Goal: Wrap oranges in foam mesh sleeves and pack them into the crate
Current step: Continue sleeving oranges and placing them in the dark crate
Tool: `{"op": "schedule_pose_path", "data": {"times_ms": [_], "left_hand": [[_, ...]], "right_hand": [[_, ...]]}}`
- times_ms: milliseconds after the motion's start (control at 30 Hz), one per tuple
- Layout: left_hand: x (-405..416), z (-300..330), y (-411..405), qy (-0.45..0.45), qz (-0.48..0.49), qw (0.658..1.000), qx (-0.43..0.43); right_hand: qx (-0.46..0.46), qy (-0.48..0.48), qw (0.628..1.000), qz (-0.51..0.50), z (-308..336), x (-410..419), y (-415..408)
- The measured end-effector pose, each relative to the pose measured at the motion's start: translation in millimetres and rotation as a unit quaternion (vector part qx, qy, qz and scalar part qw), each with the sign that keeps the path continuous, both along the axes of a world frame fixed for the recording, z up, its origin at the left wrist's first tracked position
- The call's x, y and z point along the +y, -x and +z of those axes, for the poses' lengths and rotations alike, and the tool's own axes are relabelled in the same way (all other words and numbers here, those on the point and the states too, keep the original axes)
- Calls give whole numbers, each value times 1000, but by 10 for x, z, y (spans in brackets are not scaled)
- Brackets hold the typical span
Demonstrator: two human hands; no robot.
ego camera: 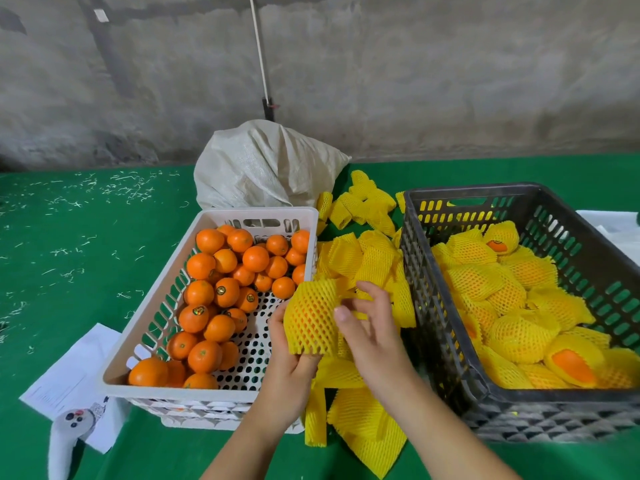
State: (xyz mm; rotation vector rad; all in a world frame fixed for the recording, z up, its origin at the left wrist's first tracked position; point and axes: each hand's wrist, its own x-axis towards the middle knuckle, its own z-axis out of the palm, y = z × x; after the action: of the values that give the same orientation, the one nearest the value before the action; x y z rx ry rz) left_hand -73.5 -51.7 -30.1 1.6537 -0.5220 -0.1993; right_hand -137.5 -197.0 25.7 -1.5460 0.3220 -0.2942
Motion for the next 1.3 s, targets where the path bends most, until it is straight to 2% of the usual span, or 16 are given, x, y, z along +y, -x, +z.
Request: {"op": "schedule_pose_path", "data": {"times_ms": [67,167,267,500,600,667,733,800,900,967,1033,1100,1133,1200,1233,1300], "left_hand": [[-35,-4,25,-18,-43,999,3],[-46,-8,16,-25,-82,996,21],[-51,8,6,-26,-69,997,7],[17,-11,-88,40,23,996,71],[20,-6,-109,42,35,995,88],[13,-10,-115,41,45,993,103],[6,-11,-119,43,51,991,115],[0,4,-120,39,50,991,119],[10,10,-132,48,46,989,136],[-1,11,-153,71,44,983,166],[-13,34,-206,114,62,963,238],[7,86,-322,140,83,935,315],[29,90,-410,134,93,929,333],[76,42,-643,66,126,939,314],[79,-3,-778,14,151,944,295],[33,-111,-1058,-81,177,947,256]], "right_hand": [[31,-38,998,38,-17,169,-20],[37,-77,996,1,-61,242,39],[67,-89,993,-40,-22,28,92],[37,39,973,-224,208,-1284,-357],[82,47,956,-279,147,-1711,-748],[141,49,953,-263,44,-1803,-952],[210,120,953,-184,-104,-1775,-1056],[278,273,916,-94,-246,-1717,-1075],[303,479,821,-62,-342,-1658,-1092],[314,583,749,-35,-359,-1613,-1107],[319,657,683,4,-362,-1563,-1125],[298,694,652,60,-369,-1503,-1180],[290,691,654,105,-388,-1453,-1226],[317,628,677,217,-460,-1292,-1341],[354,592,669,275,-509,-1193,-1409],[418,562,620,354,-628,-1030,-1583]]}}
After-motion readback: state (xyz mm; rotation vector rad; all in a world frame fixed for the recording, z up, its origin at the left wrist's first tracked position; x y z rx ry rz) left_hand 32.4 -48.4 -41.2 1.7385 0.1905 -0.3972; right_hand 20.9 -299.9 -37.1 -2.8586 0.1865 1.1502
